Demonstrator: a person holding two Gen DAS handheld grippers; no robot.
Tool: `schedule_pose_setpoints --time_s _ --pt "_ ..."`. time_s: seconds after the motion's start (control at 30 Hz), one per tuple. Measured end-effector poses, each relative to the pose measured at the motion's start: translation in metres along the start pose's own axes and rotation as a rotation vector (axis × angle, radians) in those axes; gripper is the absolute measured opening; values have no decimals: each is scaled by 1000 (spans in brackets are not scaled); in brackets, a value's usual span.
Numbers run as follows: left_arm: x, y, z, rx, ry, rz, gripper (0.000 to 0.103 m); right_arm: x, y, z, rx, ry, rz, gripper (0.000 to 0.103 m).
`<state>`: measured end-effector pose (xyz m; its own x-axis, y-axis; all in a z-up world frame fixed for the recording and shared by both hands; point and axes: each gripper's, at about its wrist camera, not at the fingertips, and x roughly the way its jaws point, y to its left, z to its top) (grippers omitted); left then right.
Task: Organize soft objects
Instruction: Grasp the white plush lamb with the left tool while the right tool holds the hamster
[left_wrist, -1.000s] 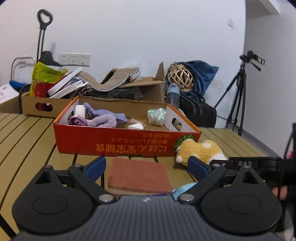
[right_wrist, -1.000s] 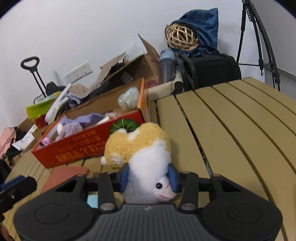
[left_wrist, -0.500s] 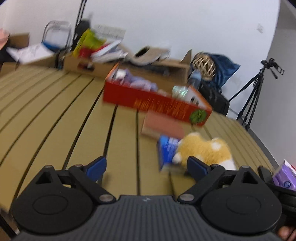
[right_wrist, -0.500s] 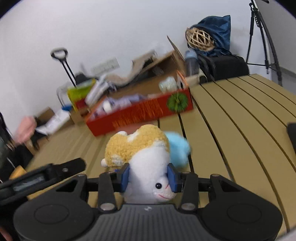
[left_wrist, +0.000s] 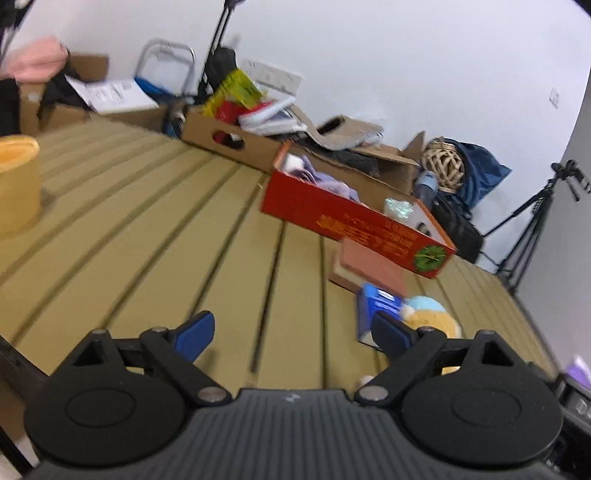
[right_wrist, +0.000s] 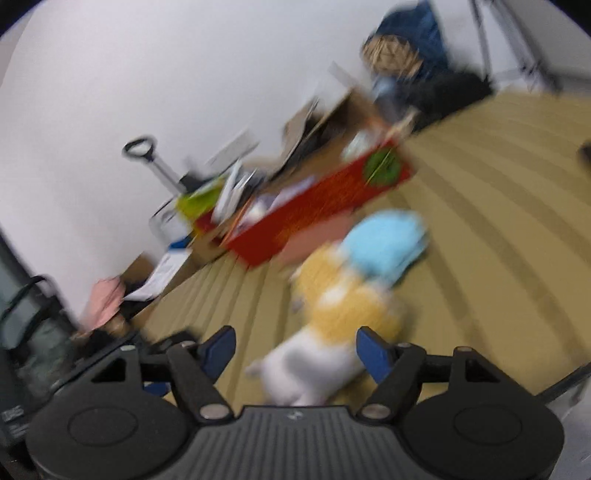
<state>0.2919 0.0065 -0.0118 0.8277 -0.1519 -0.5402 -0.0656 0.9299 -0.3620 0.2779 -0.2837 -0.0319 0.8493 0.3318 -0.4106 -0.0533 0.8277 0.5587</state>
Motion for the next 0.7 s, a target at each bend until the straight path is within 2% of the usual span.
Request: schedule_pose_setpoints --time_s 0.03,0.1,0.17,0.23,0.27,0.3,0.33,0.37,0.47,0.57,0.63,0.7 --pt "3 0 -2 -17 29 -40 94 -3 -3 4 -20 -30 -36 71" --pt "9 -2 -7 -47 111 -148 94 4 -8 17 -69 -28 -63 71" --pt "15 -10 -12 -27 169 -215 94 21 -11 28 -105 38 -25 71" --pt "20 -18 -19 26 210 -251 93 33 -18 27 -73 87 22 69" --pt "21 -22 -22 50 215 -255 86 38 -21 24 -45 119 39 64" --pt "22 -25 -25 75 217 -255 72 40 -23 19 -31 144 48 51" --pt "23 -28 -28 95 222 -254 66 39 -21 17 -32 152 44 44" --pt "25 -28 -29 92 231 -255 55 36 -19 15 -38 149 39 44" --pt "24 -22 -29 68 224 -250 54 16 -18 4 -1 163 50 39" --pt "20 -18 -27 63 222 -267 54 6 -17 2 35 144 52 39" --pt "19 -18 -27 64 213 -245 56 8 -19 3 53 124 36 40" --pt "23 -20 -27 69 220 -228 63 11 -23 5 71 128 22 42"
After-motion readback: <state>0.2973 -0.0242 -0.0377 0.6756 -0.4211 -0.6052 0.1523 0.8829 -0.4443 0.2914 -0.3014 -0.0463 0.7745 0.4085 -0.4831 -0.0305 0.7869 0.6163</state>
